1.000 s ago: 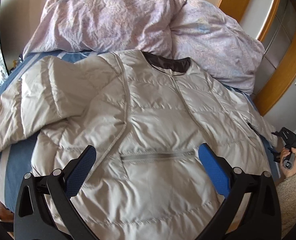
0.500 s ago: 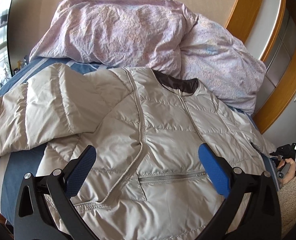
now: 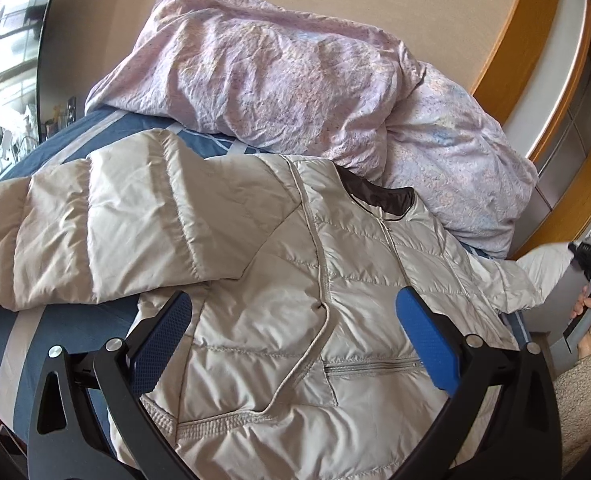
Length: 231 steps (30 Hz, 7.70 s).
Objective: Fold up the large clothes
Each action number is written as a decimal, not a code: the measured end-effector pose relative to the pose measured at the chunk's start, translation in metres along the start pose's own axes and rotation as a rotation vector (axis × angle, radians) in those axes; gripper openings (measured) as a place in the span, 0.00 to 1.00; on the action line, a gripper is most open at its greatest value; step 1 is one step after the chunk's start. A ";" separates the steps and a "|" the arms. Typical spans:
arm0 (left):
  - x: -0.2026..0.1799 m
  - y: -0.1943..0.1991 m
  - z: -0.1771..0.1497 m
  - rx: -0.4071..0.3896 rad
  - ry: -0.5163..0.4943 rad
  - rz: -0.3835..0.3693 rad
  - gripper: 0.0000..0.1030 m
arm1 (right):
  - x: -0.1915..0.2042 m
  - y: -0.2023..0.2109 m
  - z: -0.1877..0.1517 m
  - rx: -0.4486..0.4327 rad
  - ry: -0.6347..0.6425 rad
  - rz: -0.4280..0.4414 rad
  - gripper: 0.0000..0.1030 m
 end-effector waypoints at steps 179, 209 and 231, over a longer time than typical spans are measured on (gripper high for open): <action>0.069 0.060 -0.126 0.339 0.333 -0.228 0.52 | -0.064 0.151 -0.226 1.021 -0.243 0.620 0.68; 0.058 0.080 -0.016 0.048 0.312 -0.299 0.13 | -0.034 0.157 -0.108 0.572 -0.361 0.669 0.14; 0.044 0.063 0.052 -0.067 0.350 -0.340 0.13 | 0.003 0.136 -0.053 0.368 -0.350 0.699 0.14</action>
Point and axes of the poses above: each gripper's, at about its wrist camera, not at the fingertips, and y roughly against the way its jaws point, x to its left, z to its top, the point moved 7 cm from there along -y, roughly the way its jaws point, and after that the axes turned 14 degrees about -x, right-handed, at the moved point
